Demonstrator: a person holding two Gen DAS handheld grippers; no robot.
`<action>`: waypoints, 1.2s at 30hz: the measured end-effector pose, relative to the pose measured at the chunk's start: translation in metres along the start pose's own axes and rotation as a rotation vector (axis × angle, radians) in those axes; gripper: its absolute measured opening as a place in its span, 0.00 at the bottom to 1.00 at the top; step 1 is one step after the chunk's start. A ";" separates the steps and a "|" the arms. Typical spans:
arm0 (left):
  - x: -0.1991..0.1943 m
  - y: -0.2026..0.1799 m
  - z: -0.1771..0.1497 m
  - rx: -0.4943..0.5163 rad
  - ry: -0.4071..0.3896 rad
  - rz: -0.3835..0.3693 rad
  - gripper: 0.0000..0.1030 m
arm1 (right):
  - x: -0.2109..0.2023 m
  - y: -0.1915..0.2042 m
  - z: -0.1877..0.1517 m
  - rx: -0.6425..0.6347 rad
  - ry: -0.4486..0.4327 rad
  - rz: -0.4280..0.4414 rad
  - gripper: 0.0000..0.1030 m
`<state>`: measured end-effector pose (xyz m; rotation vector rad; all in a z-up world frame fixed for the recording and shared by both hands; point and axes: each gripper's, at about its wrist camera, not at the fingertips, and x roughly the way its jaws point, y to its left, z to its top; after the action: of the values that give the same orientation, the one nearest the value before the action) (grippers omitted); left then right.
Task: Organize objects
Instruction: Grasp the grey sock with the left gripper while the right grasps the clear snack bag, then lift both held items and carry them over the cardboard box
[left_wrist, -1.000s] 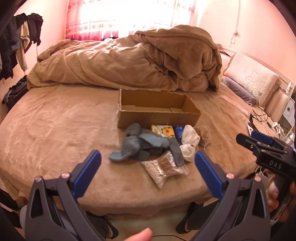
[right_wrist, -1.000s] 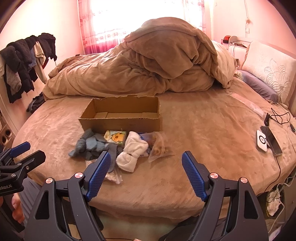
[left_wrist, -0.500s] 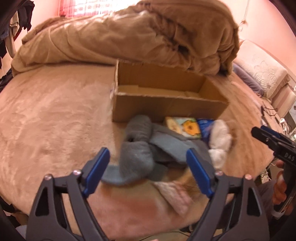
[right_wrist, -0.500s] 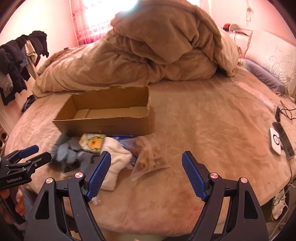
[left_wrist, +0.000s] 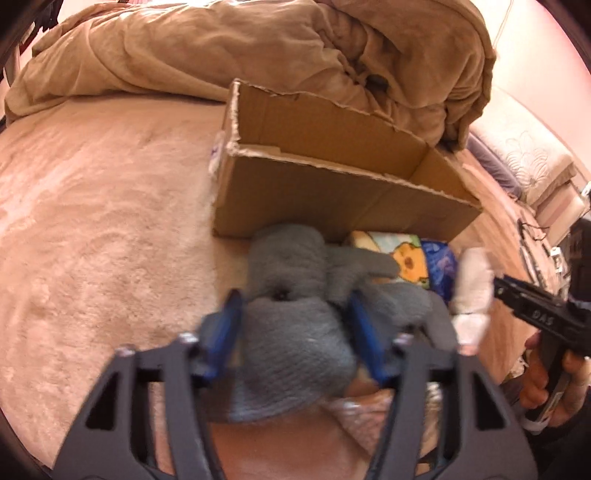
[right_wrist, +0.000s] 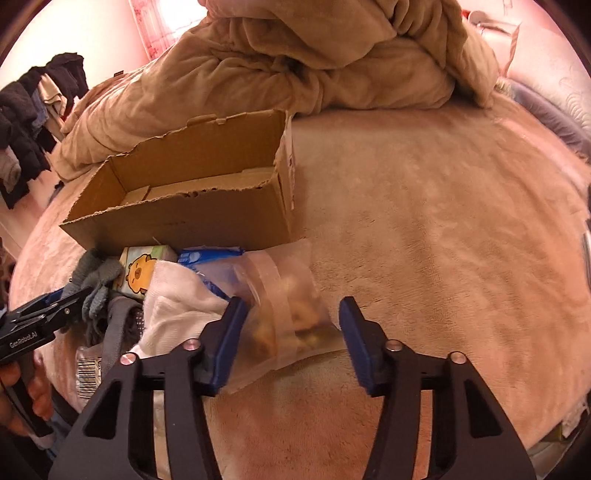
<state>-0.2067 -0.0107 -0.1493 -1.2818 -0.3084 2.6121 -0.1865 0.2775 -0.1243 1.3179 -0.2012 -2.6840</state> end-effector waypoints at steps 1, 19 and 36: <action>-0.003 -0.002 -0.001 0.002 -0.010 0.007 0.47 | -0.001 0.001 -0.001 -0.003 -0.003 -0.001 0.50; -0.113 -0.048 0.017 0.038 -0.166 -0.024 0.42 | -0.082 0.018 0.018 -0.046 -0.149 -0.023 0.43; -0.070 -0.079 0.092 0.057 -0.164 -0.005 0.43 | -0.080 0.042 0.085 -0.108 -0.188 0.052 0.43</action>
<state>-0.2307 0.0364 -0.0194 -1.0506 -0.2612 2.7061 -0.2032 0.2557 -0.0031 1.0166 -0.1068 -2.7311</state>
